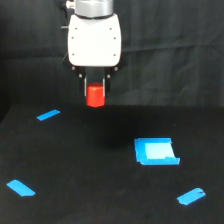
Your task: Pick up the red object from the table
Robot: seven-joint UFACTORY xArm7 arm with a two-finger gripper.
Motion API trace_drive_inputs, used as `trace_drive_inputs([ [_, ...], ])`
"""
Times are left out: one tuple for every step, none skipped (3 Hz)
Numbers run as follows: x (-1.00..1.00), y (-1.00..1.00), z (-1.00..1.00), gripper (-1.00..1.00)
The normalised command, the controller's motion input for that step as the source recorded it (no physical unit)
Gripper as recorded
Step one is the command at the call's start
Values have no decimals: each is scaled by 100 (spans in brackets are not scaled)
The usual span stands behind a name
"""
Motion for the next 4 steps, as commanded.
trace_drive_inputs([
  [-1, -2, 16, -98],
  [-1, -2, 16, -98],
  [-1, -2, 14, -98],
  [-1, -2, 13, -97],
])
